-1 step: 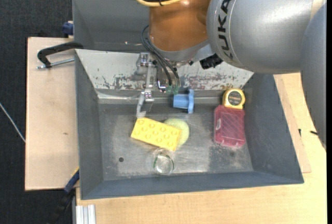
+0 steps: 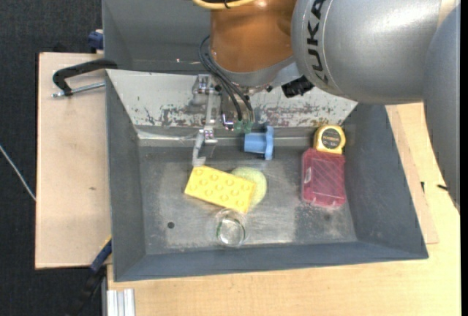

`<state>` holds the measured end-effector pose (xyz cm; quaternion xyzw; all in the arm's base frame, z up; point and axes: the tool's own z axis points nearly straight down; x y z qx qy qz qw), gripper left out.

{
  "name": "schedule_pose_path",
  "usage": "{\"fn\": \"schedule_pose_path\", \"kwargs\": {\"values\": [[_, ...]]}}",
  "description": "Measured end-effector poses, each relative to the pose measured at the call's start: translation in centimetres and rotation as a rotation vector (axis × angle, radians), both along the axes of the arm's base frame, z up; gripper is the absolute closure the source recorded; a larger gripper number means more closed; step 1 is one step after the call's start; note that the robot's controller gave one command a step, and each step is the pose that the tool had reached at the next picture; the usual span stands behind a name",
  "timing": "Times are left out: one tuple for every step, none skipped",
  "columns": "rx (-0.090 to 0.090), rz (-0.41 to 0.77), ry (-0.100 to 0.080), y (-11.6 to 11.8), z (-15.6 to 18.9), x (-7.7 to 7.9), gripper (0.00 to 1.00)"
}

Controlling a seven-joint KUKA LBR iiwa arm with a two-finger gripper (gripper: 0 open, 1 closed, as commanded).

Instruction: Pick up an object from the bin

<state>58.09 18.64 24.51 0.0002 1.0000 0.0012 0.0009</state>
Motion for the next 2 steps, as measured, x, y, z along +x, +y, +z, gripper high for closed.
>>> {"fn": "schedule_pose_path", "kwargs": {"values": [[-0.003,0.014,0.004,1.0,3.2,-2.6,0.00],[0.004,-0.026,-0.008,0.9,6.0,-3.3,0.00]]}}
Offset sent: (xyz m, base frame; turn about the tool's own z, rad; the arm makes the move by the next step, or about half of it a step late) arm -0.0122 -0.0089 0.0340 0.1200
